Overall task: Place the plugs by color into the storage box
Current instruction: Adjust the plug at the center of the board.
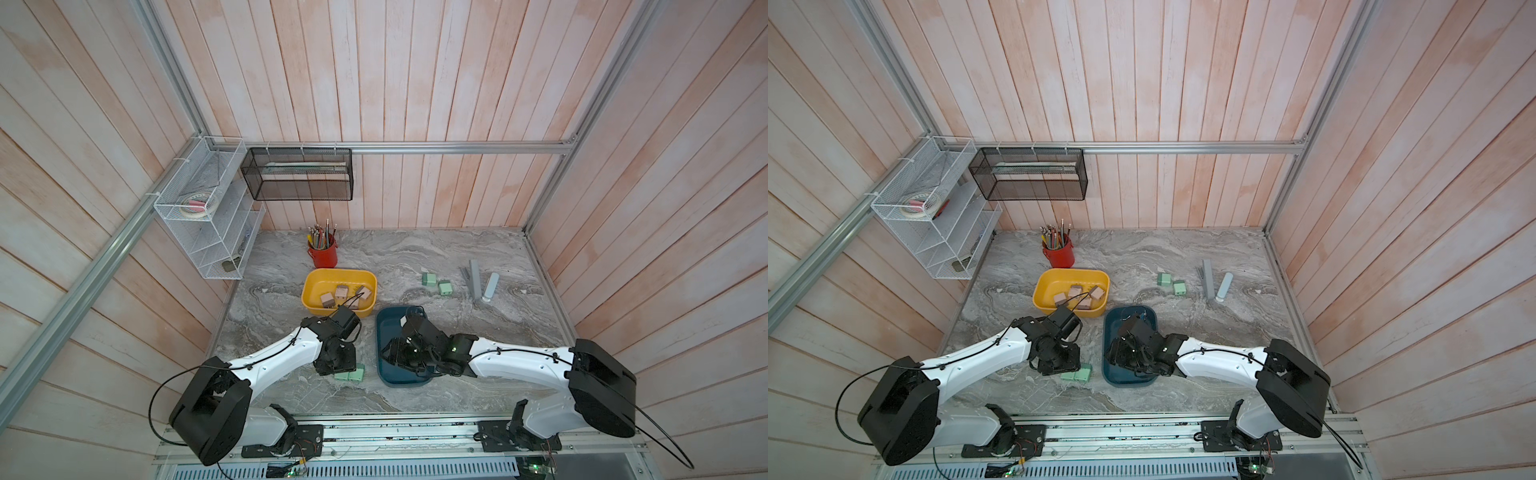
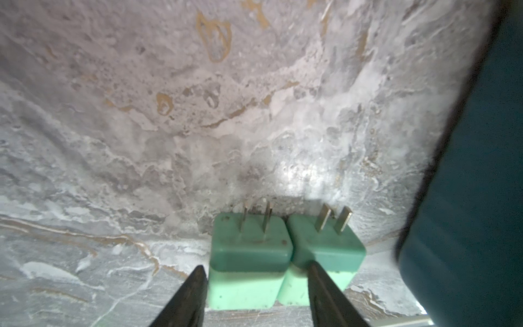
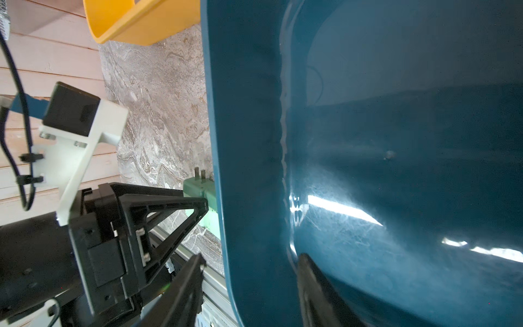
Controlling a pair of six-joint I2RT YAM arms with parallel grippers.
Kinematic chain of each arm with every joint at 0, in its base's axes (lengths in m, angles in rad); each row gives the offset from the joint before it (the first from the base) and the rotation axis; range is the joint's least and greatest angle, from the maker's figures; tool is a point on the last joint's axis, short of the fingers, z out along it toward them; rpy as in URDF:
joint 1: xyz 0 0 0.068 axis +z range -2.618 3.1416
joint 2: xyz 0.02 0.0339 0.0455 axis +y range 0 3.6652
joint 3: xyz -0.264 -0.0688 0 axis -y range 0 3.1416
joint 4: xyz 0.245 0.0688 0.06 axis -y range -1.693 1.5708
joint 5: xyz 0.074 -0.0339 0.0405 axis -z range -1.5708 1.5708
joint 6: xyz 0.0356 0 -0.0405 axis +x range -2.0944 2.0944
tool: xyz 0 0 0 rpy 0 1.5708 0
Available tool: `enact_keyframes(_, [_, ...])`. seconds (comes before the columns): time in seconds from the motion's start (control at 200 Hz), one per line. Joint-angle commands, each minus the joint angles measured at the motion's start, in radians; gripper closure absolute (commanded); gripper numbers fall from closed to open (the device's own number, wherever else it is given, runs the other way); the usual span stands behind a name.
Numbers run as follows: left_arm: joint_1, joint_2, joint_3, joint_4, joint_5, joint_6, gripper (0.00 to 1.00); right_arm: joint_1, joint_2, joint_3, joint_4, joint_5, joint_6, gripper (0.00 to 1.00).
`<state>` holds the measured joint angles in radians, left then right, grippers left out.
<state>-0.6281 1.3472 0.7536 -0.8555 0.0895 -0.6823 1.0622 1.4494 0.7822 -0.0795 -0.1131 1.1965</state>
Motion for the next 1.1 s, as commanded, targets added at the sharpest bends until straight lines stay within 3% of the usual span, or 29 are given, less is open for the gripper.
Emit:
enact_keyframes(0.0, [0.008,-0.026,-0.002,-0.069,-0.045,-0.016,0.41,-0.001,-0.004,-0.009,-0.011,0.020,-0.008,0.43])
enact_keyframes(0.305, [0.012,-0.081,-0.019,-0.144,-0.069,-0.069,0.41,-0.001,-0.026,-0.022,-0.018,0.043,0.000,0.43])
enact_keyframes(0.51, [0.012,-0.100,-0.026,-0.090,-0.022,-0.061,0.41,-0.019,-0.098,-0.067,-0.044,0.075,0.013,0.41])
enact_keyframes(0.685, [0.001,-0.049,-0.012,-0.027,0.027,-0.042,0.39,-0.030,-0.153,-0.112,-0.048,0.085,0.032,0.39])
enact_keyframes(0.91, [-0.063,0.055,0.023,-0.029,0.005,-0.037,0.40,-0.039,-0.186,-0.132,-0.062,0.093,0.034,0.38])
enact_keyframes(1.095, [-0.062,0.050,-0.002,-0.035,-0.020,-0.058,0.40,-0.041,-0.201,-0.151,-0.060,0.099,0.041,0.37])
